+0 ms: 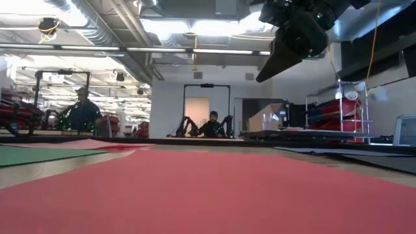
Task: Organize paper
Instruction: Adjust the stacked green papers on the table
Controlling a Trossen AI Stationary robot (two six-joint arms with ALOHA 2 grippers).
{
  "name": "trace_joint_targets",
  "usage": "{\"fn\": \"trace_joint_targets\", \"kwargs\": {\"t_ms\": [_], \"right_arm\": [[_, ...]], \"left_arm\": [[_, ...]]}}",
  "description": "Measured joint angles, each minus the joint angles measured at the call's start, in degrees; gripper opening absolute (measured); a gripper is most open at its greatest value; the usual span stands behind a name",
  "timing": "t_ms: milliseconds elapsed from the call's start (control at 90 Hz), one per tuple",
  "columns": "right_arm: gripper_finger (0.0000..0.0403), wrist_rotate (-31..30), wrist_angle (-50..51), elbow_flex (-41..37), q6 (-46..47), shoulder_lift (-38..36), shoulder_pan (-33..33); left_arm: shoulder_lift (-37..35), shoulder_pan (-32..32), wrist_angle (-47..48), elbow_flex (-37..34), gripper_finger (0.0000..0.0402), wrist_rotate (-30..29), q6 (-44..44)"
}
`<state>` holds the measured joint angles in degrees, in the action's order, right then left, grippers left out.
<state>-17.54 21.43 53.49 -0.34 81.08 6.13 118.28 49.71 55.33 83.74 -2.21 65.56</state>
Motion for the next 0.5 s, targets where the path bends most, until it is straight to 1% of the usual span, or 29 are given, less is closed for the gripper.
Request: {"fn": "trace_joint_targets", "kwargs": {"t_ms": [144, 322, 422, 500], "right_arm": [[0.0000, 0.02, -0.04, 0.00, 0.00, 0.00, 0.00], [0.0000, 0.01, -0.04, 0.00, 0.00, 0.00, 0.00], [0.0000, 0.02, -0.05, 0.00, 0.00, 0.00, 0.00], [0.0000, 0.02, -0.07, 0.00, -0.04, 0.00, 0.00]], "left_arm": [[-0.04, 0.02, -0.76, 0.08, 0.0000, -0.07, 0.99], [-0.02, 0.85, -1.98, 4.02, 0.0000, -0.83, 1.87], [-0.02, 0.95, -1.08, 6.64, 0.0000, -3.94, 2.84], [-0.09, 0.70, 1.45, 8.24, 0.0000, -7.08, 4.53]]}}
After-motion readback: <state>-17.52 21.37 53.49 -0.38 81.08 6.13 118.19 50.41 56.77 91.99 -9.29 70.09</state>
